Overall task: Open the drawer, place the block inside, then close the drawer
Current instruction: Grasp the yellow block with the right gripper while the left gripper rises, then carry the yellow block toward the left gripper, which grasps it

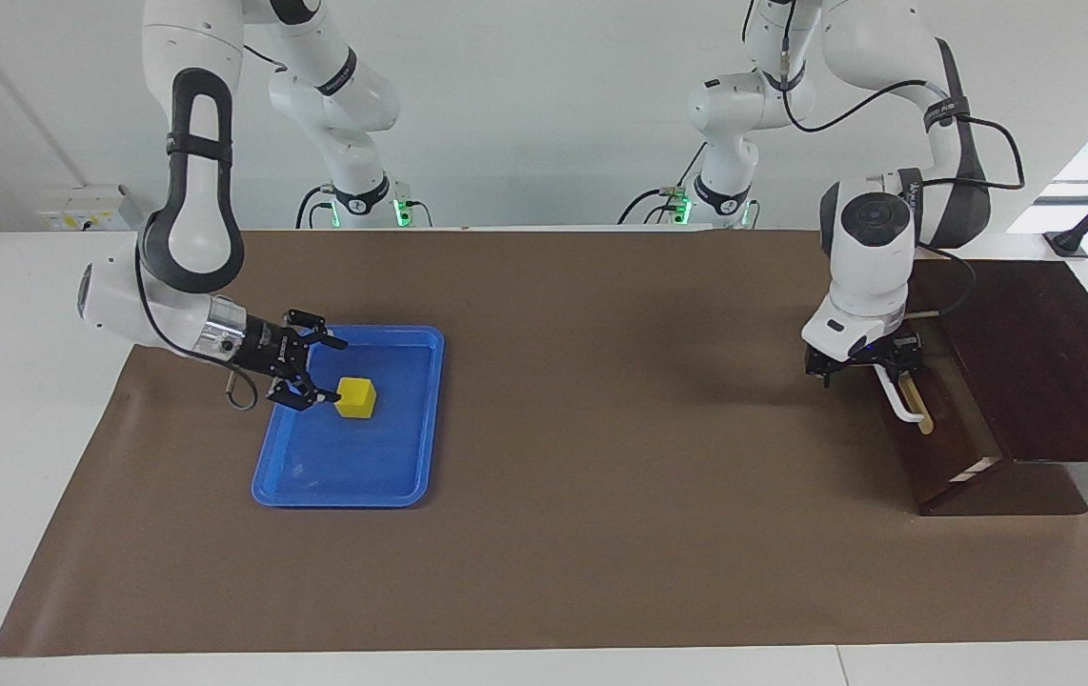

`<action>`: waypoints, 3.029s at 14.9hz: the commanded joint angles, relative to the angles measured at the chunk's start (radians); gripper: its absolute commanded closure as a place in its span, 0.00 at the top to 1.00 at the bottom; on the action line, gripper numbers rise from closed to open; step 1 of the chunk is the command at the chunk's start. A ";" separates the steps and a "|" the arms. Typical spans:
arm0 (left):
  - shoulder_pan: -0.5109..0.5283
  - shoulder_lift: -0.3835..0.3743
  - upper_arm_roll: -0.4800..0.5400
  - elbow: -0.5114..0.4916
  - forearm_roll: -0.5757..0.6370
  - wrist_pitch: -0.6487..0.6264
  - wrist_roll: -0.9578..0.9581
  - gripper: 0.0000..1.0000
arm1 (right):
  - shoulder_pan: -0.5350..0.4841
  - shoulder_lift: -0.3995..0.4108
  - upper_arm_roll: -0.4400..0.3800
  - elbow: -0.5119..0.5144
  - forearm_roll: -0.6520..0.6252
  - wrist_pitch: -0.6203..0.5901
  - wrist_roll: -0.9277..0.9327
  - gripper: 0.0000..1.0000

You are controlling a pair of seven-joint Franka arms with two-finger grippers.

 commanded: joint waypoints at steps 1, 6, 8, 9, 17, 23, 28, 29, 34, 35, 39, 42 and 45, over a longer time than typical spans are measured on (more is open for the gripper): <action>-0.111 -0.020 0.003 -0.005 -0.041 -0.040 -0.090 1.00 | -0.011 0.018 0.011 0.007 0.050 0.031 -0.021 1.00; -0.205 -0.020 0.005 0.015 -0.081 -0.086 -0.187 1.00 | -0.014 0.024 0.012 -0.039 0.063 0.104 -0.107 1.00; -0.200 -0.020 0.005 0.016 -0.084 -0.096 -0.189 1.00 | -0.014 0.018 0.012 -0.072 0.089 0.112 -0.158 1.00; -0.193 -0.020 0.005 0.021 -0.098 -0.100 -0.187 1.00 | -0.014 0.015 0.011 -0.083 0.089 0.124 -0.167 1.00; -0.173 -0.037 0.014 0.318 -0.331 -0.445 -0.400 1.00 | -0.005 0.007 0.011 -0.112 0.089 0.158 -0.209 0.98; -0.191 -0.063 0.003 0.302 -0.479 -0.395 -0.923 1.00 | -0.003 0.007 0.012 -0.112 0.089 0.167 -0.209 0.00; -0.252 -0.068 0.005 0.295 -0.483 -0.363 -1.366 1.00 | 0.021 0.007 0.015 -0.038 0.087 0.132 -0.177 0.00; -0.254 -0.063 0.003 0.295 -0.483 -0.350 -1.400 1.00 | 0.038 0.006 0.015 0.005 0.080 0.103 -0.116 0.00; -0.262 0.004 0.003 0.315 -0.515 -0.338 -1.567 1.00 | 0.179 -0.002 0.014 0.222 0.047 0.020 0.142 0.00; -0.263 0.030 0.003 0.328 -0.515 -0.320 -1.624 1.00 | 0.220 -0.002 0.014 0.261 0.047 0.020 0.196 0.00; -0.308 0.122 0.005 0.436 -0.512 -0.324 -1.748 1.00 | 0.381 0.007 0.014 0.346 0.049 0.078 0.366 0.00; -0.344 0.182 0.005 0.524 -0.514 -0.342 -1.817 1.00 | 0.487 0.012 0.015 0.339 0.047 0.195 0.474 0.00; -0.421 0.204 0.008 0.582 -0.509 -0.402 -1.885 1.00 | 0.520 0.009 0.017 0.310 0.050 0.219 0.523 0.00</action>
